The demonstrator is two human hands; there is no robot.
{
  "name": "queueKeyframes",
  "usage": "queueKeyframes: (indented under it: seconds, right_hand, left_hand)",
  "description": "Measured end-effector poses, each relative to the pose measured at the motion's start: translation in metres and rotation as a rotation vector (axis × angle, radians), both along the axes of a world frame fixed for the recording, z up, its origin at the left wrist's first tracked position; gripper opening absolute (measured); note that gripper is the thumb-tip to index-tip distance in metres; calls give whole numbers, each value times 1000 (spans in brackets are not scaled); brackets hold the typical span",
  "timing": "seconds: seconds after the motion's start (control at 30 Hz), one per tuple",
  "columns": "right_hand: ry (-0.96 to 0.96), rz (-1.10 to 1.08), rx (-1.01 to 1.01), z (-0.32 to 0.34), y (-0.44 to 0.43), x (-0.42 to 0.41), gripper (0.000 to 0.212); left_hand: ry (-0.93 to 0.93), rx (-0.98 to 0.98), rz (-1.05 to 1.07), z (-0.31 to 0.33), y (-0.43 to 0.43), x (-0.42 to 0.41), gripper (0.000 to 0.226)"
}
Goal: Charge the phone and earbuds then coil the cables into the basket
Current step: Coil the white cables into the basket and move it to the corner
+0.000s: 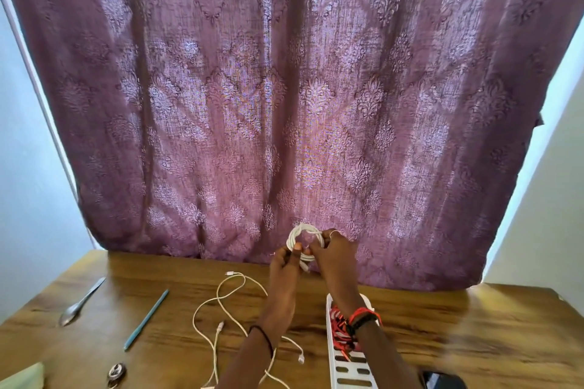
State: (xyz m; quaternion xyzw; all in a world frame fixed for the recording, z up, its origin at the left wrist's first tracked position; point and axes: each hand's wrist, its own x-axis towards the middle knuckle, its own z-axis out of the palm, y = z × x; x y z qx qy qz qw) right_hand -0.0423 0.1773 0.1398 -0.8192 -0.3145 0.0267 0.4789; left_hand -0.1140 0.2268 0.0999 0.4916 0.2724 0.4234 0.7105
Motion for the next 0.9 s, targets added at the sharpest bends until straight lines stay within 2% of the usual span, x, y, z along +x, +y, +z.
queueKeyframes:
  seconds: [0.17,0.3,0.4,0.47,0.5,0.6,0.7,0.9]
  right_hand:
    - [-25,34,80,-4,-1,0,16]
    - [-46,90,106,-3,-4,1,52]
    - [-3,151,90,3,-9,1,37]
    - [22,217,78,4,-11,7,13]
    - [38,258,65,4,-11,10,9]
    - [84,343,33,3,-12,16,17]
    - [146,405,62,5,-15,16,15]
    - [489,601,226,7,-24,13,17]
  left_hand:
    - [151,90,55,-3,10,4,19]
    - [406,395,137,-11,21,3,13]
    - [494,555,171,-10,25,-1,16]
    - [475,628,191,-7,26,-3,22]
    - [466,641,200,-6,26,-5,24]
    - [450,631,195,-7,30,-4,23]
    - [386,618,130,-6,30,-3,21]
    - [293,605,60,8,33,-6,18]
